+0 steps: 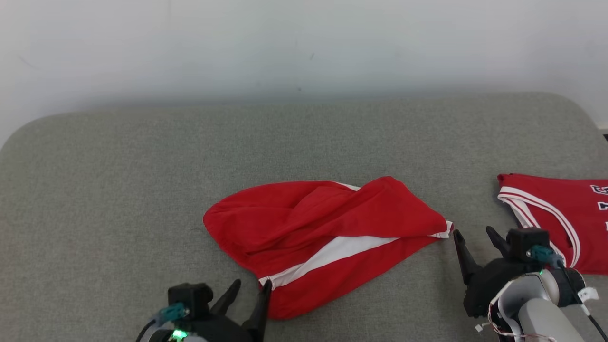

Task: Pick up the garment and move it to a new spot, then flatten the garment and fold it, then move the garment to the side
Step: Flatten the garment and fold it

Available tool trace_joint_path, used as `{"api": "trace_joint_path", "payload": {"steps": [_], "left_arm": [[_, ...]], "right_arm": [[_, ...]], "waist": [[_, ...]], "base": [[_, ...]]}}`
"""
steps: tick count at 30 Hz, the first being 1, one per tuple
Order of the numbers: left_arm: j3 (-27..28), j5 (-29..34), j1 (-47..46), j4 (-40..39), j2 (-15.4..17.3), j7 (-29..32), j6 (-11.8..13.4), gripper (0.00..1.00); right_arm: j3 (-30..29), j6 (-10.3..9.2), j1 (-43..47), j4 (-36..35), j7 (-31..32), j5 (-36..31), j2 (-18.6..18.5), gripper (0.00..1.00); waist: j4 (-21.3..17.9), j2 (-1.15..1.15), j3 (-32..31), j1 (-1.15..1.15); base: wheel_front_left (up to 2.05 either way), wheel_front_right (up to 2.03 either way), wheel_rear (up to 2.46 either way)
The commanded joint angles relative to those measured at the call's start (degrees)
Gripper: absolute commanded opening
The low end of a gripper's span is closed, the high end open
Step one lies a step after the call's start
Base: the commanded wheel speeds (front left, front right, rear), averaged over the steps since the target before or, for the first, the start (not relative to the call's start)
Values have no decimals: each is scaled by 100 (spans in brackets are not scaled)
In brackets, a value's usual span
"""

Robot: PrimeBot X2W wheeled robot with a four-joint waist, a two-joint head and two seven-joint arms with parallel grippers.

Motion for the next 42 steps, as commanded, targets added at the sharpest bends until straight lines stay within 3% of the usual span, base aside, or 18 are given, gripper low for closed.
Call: {"api": "trace_joint_path", "payload": {"steps": [1,8,23,42], "left_arm": [[-72,-99,-139,-5,8,102,68,100],[-488,-301,-387,-32,11,539,293,100],[-686,-672,-563,-17,10,815,563,100],[-873,-782,-591,16,9,783,591,100]], "right_arm": [[15,-16,-133,124,46,-52,5,100],[423,-16,-649,883,13,-234,-25,100],[906,-16,-1151,1893,-468,-240,-79,100],[1132,-16,-1451,2359,-1110,-309,-29,100]], "waist": [[63,0,153,-1],[177,0,348,-1],[191,0,425,-1],[158,0,393,-1]], "base": [[0,0,0],[0,0,0],[0,0,0],[0,0,0]]}}
